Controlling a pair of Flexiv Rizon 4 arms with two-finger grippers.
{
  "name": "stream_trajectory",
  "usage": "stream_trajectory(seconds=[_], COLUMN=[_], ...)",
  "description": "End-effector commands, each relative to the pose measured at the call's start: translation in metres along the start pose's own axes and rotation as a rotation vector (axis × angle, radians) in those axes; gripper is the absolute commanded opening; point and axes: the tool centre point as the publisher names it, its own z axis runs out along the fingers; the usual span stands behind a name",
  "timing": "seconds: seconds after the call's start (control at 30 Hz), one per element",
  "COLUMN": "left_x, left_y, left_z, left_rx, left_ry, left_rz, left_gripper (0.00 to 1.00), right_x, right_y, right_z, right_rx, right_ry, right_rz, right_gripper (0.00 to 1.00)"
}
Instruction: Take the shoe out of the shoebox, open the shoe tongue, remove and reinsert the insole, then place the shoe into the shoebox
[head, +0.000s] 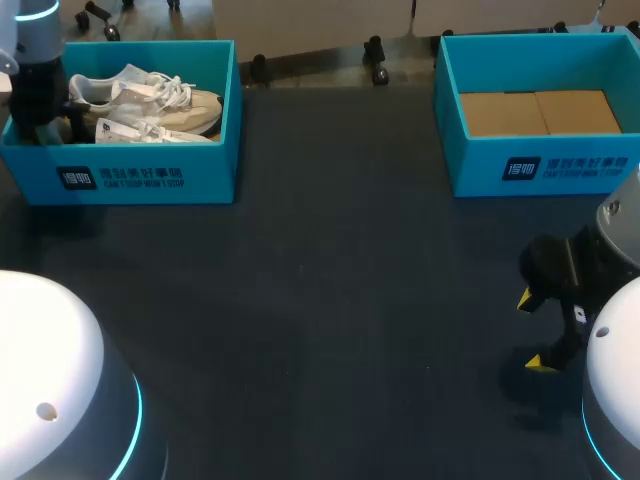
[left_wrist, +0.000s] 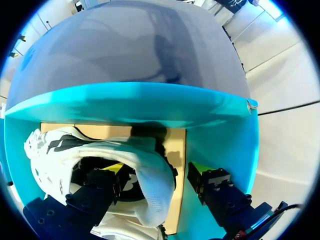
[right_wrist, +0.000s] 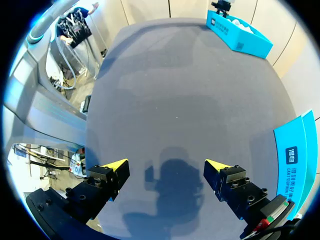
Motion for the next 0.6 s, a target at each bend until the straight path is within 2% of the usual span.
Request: stream_trajectory(seconds=[0.03, 0.13, 0.23, 0.27, 0.37, 0.43, 0.6], left_x=[0.003, 0.002, 0.0, 0.0, -0.002, -0.003, -0.004], left_y=[0.004, 0.006, 0.006, 0.007, 0.007, 0.006, 0.004], left_z=[0.003, 0.005, 0.008, 0.009, 0.011, 0.013, 0.017], left_rx=[0.006, 0.009, 0.01, 0.011, 0.015, 0.017, 0.016], left_ry=[-0.008, -0.012, -0.008, -0.006, -0.002, 0.002, 0.01], left_rz=[-0.001, -0.002, -0.001, 0.0, 0.004, 0.006, 0.012], left_gripper=[0.77, 0.76, 0.72, 0.67, 0.66, 0.6, 0.6], right_x=[0.002, 0.002, 0.002, 0.002, 0.002, 0.002, 0.002], right_y=[0.0, 0.0, 0.0, 0.0, 0.0, 0.0, 0.0], right_z=[0.0, 0.0, 0.0, 0.0, 0.0, 0.0, 0.0], right_rx=[0.001, 0.001, 0.001, 0.001, 0.001, 0.001, 0.001], right_ry=[-0.004, -0.004, -0.004, -0.004, -0.004, -0.004, -0.004], right_rz=[0.0, 0.0, 0.0, 0.0, 0.0, 0.0, 0.0], right_gripper=[1.0, 1.0, 1.0, 1.0, 1.0, 1.0, 1.0])
